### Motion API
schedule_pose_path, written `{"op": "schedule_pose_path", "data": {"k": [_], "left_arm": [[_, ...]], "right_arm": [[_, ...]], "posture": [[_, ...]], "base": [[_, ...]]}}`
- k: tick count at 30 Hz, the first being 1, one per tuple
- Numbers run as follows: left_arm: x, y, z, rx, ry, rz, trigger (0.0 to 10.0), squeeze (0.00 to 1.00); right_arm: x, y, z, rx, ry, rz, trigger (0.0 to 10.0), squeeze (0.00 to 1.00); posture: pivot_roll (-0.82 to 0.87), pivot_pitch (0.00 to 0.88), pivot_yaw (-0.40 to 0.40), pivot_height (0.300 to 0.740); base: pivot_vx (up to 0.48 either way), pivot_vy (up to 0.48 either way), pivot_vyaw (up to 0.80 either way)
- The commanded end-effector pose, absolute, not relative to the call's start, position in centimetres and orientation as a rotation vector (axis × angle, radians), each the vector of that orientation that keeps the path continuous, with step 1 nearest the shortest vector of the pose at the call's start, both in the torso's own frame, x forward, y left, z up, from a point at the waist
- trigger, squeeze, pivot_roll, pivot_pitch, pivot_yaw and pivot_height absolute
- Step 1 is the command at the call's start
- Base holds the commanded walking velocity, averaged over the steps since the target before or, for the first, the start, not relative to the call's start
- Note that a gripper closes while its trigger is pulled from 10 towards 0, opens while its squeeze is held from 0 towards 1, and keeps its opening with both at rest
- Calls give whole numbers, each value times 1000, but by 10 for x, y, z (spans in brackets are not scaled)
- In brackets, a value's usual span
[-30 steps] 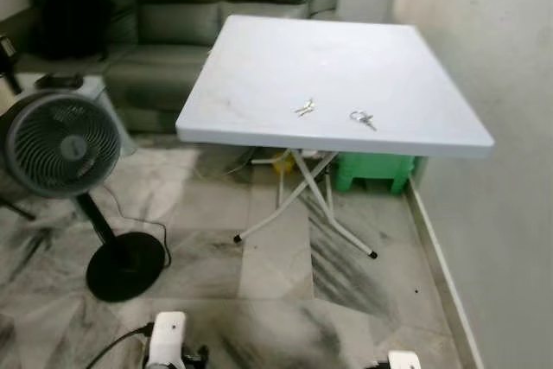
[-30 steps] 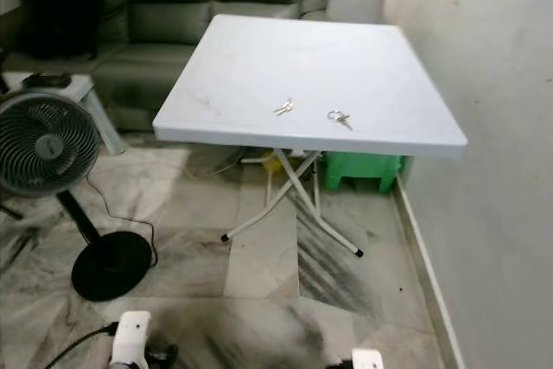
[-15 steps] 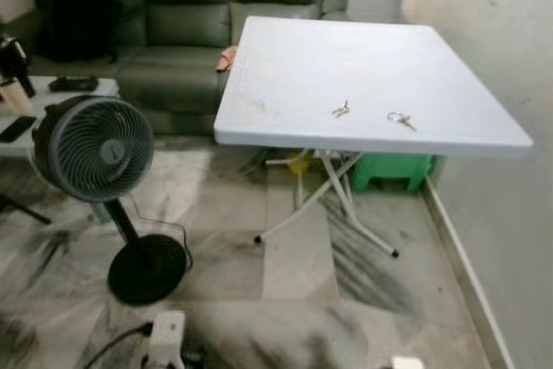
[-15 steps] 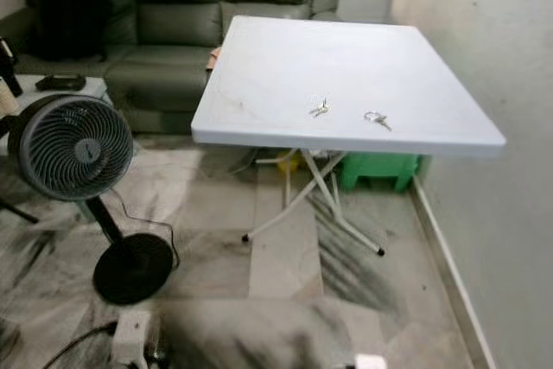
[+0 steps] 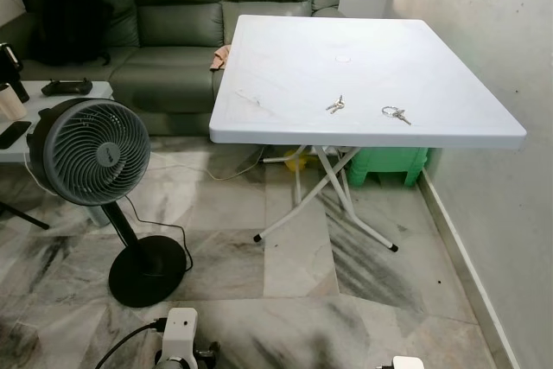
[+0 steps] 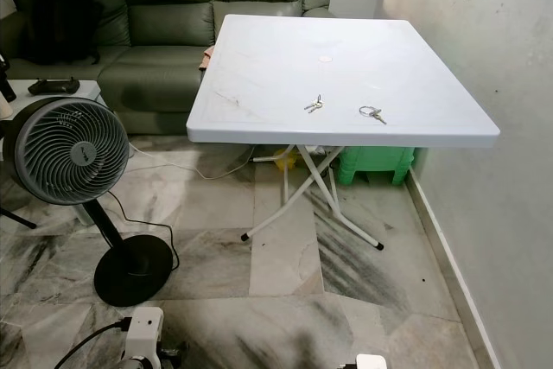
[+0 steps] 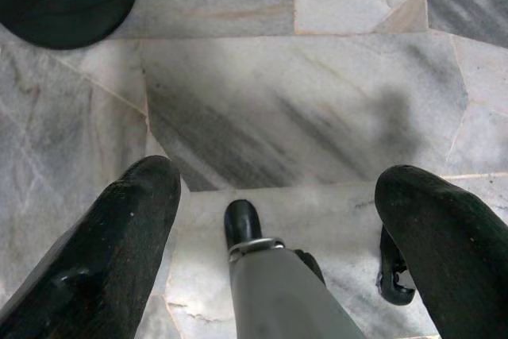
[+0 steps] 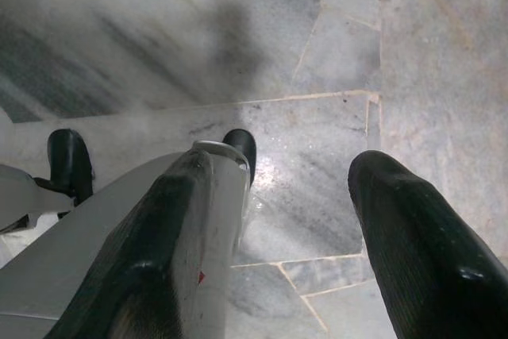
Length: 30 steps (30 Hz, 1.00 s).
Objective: Hang keys on a hook
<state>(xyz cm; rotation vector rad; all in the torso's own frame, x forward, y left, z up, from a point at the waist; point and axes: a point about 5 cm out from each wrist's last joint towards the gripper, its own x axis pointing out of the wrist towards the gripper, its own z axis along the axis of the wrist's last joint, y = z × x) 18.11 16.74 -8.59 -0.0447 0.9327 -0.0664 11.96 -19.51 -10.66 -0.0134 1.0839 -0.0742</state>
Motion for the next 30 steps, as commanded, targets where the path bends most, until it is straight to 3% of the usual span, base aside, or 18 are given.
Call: {"op": "schedule_pose_path", "data": {"k": [1,6,7,8,10,14,18,21,30], "left_arm": [[183,170,-84,-23,914,-72,10000,0],[203,170,-72,-8,813,-107,10000,0],[222,170,-59,-43,706,-126,10000,0],[229,170,-53,-61,660,-132,10000,0],[233,170,-50,-72,635,-134,10000,0],[259,171,-24,-77,452,-169,10000,0],[279,180,5,-81,279,-137,10000,0],[295,177,39,-59,106,-149,10000,0],[282,171,68,-67,-45,-216,10000,0]], "right_arm": [[112,-194,-109,-27,1109,-51,10000,0],[139,-198,-98,-12,984,-56,10000,0],[170,-205,-83,1,846,-61,10000,0],[182,-207,-76,6,789,-62,10000,0],[188,-208,-72,8,758,-61,10000,0],[229,-213,-39,20,509,-45,10000,0],[267,-202,9,63,205,-9,10000,0],[282,-182,51,22,7,98,10000,0],[272,-176,83,-12,-115,176,10000,0]], "posture": [[-26,0,16,740],[-30,0,24,740],[-39,0,31,740],[-39,0,31,740],[-40,0,32,740],[-39,0,37,740],[-38,0,36,740],[-35,0,31,740],[-37,0,27,740]], "base": [[0,0,0],[0,0,0],[0,0,0],[0,0,0],[0,0,0],[0,0,0],[0,0,0],[0,0,0],[0,0,0]]}}
